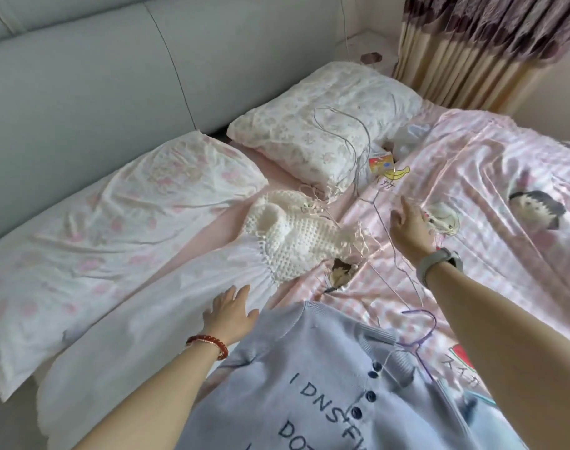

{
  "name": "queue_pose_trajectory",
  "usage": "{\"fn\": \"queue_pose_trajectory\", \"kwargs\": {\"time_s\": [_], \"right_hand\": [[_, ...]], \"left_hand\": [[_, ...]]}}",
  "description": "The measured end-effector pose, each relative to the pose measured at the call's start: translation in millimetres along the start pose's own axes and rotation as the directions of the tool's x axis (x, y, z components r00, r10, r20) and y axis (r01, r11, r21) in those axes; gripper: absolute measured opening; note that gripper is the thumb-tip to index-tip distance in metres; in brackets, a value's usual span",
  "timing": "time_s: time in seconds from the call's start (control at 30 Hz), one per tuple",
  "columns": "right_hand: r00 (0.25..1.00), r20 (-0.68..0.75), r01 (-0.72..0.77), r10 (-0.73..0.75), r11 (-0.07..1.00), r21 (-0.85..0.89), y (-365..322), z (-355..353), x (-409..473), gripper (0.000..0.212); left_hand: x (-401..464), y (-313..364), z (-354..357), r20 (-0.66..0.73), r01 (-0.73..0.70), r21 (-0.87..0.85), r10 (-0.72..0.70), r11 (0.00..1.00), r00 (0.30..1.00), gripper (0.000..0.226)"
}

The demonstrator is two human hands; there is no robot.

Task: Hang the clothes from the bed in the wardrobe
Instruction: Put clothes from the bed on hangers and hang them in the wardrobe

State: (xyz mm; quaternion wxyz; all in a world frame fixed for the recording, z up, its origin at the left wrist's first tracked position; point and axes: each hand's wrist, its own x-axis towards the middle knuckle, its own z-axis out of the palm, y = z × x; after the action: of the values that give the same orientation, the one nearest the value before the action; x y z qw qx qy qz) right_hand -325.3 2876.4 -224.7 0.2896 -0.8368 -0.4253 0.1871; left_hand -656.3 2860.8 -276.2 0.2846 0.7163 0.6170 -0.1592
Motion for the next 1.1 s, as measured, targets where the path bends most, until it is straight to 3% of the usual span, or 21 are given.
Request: {"fn": "queue_pose_trajectory", "kwargs": {"time_s": [0.07, 0.23, 0.43, 0.53, 0.67, 0.8, 0.93, 1.0, 1.1], "right_hand": [[1.000, 0.015, 0.002, 0.001, 0.986, -0.165, 14, -6, -4, 0.050], [0.987, 0.136, 0.117, -0.082, 0.955, -0.272, 21, -2, -54, 0.053], [0.948, 0.169, 0.295, -0.268, 0.941, -0.163, -30, -10, -135, 0.050], [0.921, 0.159, 0.369, -0.356, 0.927, -0.062, -69, -24, -184, 0.045], [0.850, 0.181, 0.493, -0.494, 0.869, 0.055, -114, -41, -270, 0.039], [0.778, 0.248, 0.542, -0.577, 0.816, 0.200, -124, -43, -387, 0.035], [0.620, 0.400, 0.637, -0.675, 0.731, 0.246, -97, -30, -518, 0.035], [0.492, 0.500, 0.707, -0.713, 0.662, 0.249, -80, -27, -580, 0.036], [0.246, 0.642, 0.838, -0.726, 0.492, 0.236, -51, -27, -669, 0.037]], "left_hand": [[-3, 3, 4, -0.007, -0.002, 0.046, 0.002, 0.999, 1.000, 0.059], [-25, 17, -8, -0.167, -0.013, 0.100, 0.030, 0.995, 0.985, 0.055], [-88, 19, -57, -0.489, -0.048, 0.253, 0.170, 0.966, 0.856, 0.050], [-143, 7, -79, -0.592, -0.047, 0.229, 0.177, 0.972, 0.786, 0.048], [-244, -20, -70, -0.693, -0.005, 0.072, 0.054, 0.997, 0.719, 0.045], [-355, -46, -12, -0.668, 0.086, -0.162, -0.173, 0.983, 0.724, 0.045], [-486, -69, 86, -0.687, 0.123, -0.250, -0.266, 0.960, 0.676, 0.041], [-553, -82, 142, -0.668, 0.161, -0.343, -0.361, 0.925, 0.651, 0.039], [-649, -98, 219, -0.517, 0.324, -0.429, -0.523, 0.843, 0.678, 0.041]]}}
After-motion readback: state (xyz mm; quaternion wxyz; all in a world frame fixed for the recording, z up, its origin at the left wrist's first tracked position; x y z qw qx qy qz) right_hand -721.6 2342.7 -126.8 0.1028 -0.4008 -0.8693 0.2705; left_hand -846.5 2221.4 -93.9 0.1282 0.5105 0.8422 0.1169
